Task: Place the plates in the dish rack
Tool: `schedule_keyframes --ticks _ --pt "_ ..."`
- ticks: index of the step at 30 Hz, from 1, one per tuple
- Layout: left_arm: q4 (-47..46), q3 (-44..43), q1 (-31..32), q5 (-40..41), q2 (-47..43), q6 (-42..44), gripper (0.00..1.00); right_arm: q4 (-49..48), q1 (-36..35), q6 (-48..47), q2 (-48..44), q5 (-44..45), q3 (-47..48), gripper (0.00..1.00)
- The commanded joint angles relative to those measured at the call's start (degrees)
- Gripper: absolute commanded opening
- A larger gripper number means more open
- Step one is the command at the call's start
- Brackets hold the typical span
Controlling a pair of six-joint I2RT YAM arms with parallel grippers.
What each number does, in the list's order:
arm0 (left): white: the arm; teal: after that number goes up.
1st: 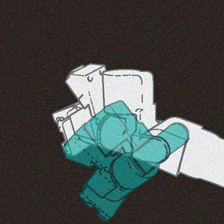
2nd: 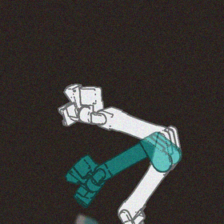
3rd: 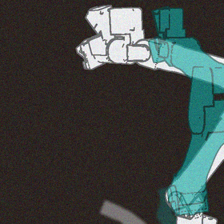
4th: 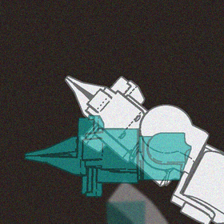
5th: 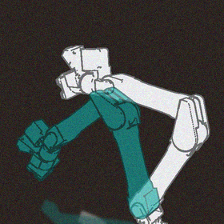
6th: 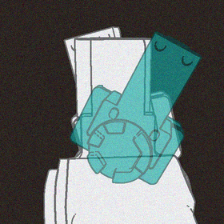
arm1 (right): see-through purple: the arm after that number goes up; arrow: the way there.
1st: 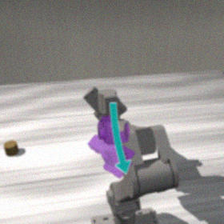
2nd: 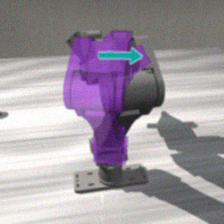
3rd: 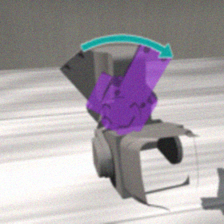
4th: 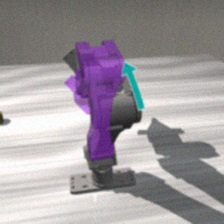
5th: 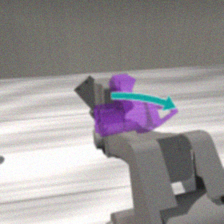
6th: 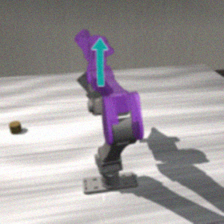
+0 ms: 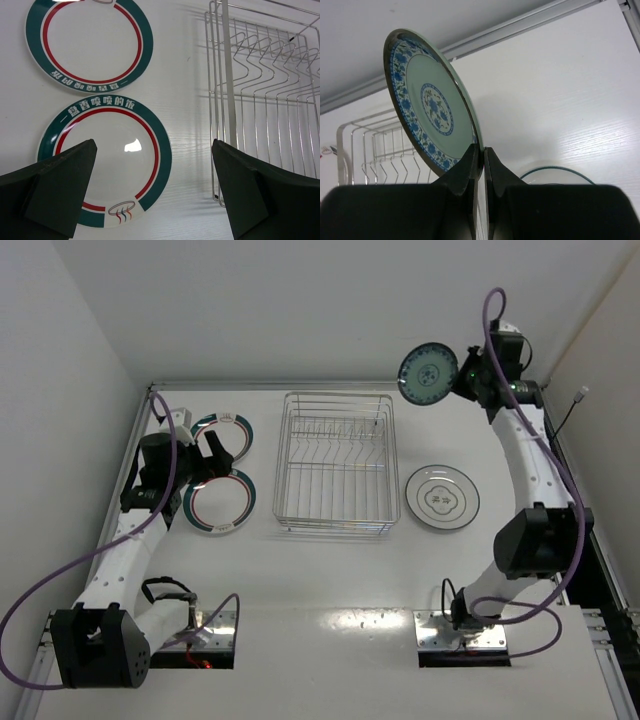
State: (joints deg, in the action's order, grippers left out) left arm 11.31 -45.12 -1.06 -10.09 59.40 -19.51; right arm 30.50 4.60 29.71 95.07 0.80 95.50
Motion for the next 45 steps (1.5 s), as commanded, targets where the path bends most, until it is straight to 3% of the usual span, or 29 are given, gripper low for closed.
schedule_keyframes --ticks 1,7,10,21,35,45 --pt "-0.9 -1.2 0.4 -0.4 0.0 0.6 1.0 -0.4 -6.2 -2.4 -1.8 11.0 -1.9 0.0" --pt "-0.9 -1.2 0.4 0.2 -0.5 0.6 1.0 2.5 -17.0 -3.1 -2.3 23.7 -3.0 0.0" --pt "-0.9 -1.2 0.4 0.2 -0.5 0.6 1.0 1.5 -22.2 -3.1 -4.2 34.2 -4.4 0.0" --pt "-0.9 -1.2 0.4 0.2 -0.5 0.6 1.0 7.1 -30.3 -0.7 2.4 53.3 -1.0 0.0" --pt "-0.9 -1.2 0.4 0.2 -0.5 0.6 1.0 15.0 -34.8 3.0 12.9 54.5 6.0 0.0" --pt "-0.9 -1.2 0.4 0.2 -0.5 0.6 1.0 16.9 -35.4 4.1 15.3 56.8 6.5 0.0"
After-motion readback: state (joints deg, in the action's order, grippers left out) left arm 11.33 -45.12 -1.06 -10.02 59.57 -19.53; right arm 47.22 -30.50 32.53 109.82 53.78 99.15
